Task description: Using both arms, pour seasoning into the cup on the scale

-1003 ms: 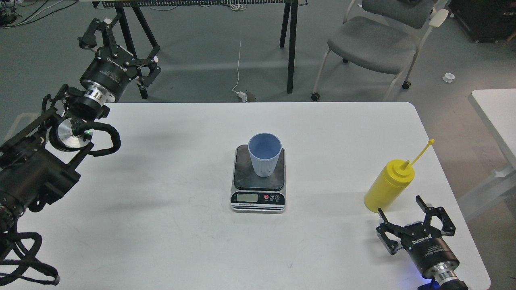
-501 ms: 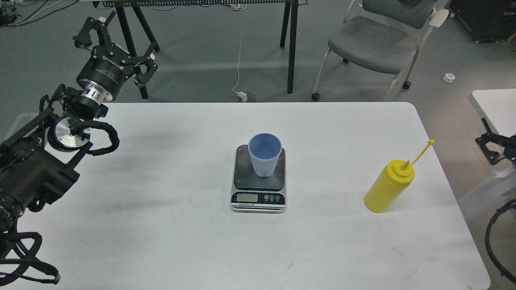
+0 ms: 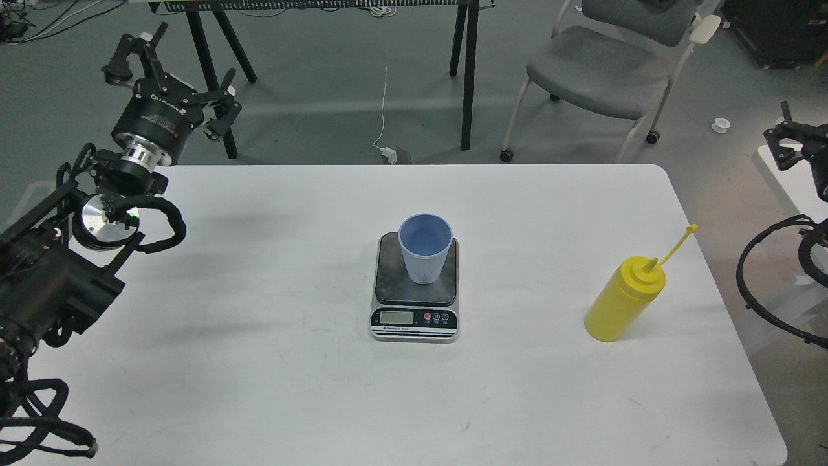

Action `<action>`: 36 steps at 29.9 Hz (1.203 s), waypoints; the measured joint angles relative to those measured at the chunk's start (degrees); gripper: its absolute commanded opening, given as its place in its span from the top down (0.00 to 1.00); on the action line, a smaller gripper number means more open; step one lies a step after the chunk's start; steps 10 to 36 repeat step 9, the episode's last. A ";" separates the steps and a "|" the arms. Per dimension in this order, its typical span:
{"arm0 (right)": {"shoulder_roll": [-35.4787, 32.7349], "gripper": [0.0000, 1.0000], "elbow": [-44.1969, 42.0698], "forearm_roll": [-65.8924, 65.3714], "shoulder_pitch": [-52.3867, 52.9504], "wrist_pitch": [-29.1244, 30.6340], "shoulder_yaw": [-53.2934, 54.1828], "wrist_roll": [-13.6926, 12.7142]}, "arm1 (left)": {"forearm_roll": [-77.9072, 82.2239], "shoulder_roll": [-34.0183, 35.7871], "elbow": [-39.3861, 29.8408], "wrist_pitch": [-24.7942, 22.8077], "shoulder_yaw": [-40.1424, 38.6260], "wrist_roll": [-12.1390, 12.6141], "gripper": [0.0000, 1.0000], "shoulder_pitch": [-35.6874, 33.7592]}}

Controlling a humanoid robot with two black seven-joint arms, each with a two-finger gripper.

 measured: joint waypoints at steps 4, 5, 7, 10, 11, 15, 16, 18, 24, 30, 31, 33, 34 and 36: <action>1.17 0.00 -0.78 -0.04 0.99 0.00 -1.10 0.04 | -0.06 0.07 0.00 0.00 0.00 0.00 0.00 0.01; 1.19 0.00 -0.93 -0.04 1.29 0.00 -1.19 0.08 | -0.06 0.07 0.00 0.00 0.00 0.00 0.00 0.04; 1.20 0.00 -1.10 -0.06 2.10 0.00 -1.34 0.12 | -0.06 -0.08 0.00 0.00 0.00 -0.05 0.00 0.10; 1.20 0.00 -1.16 -0.09 2.56 0.00 -1.41 0.12 | -0.07 -0.23 0.00 0.00 0.00 -0.13 0.00 0.10; 1.20 0.00 -1.16 -0.09 2.56 0.00 -1.41 0.12 | -0.07 -0.23 0.00 0.00 0.00 -0.13 0.00 0.10; 1.20 0.00 -1.16 -0.09 2.56 0.00 -1.41 0.12 | -0.07 -0.23 0.00 0.00 0.00 -0.13 0.00 0.10; 1.20 0.00 -1.16 -0.09 2.56 0.00 -1.41 0.12 | -0.07 -0.23 0.00 0.00 0.00 -0.13 0.00 0.10; 1.20 0.00 -1.16 -0.09 2.56 0.00 -1.41 0.12 | -0.07 -0.23 0.00 0.00 0.00 -0.13 0.00 0.10; 1.20 0.00 -1.16 -0.09 2.56 0.00 -1.41 0.12 | -0.07 -0.23 0.00 0.00 0.00 -0.13 0.00 0.10; 1.20 0.00 -1.16 -0.09 2.56 0.00 -1.41 0.12 | -0.07 -0.23 0.00 0.00 0.00 -0.13 0.00 0.10; 1.20 0.00 -1.16 -0.09 2.56 0.00 -1.41 0.12 | -0.07 -0.23 0.00 0.00 0.00 -0.13 0.00 0.10; 1.20 0.00 -1.16 -0.09 2.56 0.00 -1.41 0.12 | -0.07 -0.23 0.00 0.00 0.00 -0.13 0.00 0.10; 1.20 0.00 -1.16 -0.09 2.56 0.00 -1.41 0.12 | -0.07 -0.23 0.00 0.00 0.00 -0.13 0.00 0.10; 1.20 0.00 -1.16 -0.09 2.56 0.00 -1.41 0.12 | -0.07 -0.23 0.00 0.00 0.00 -0.13 0.00 0.10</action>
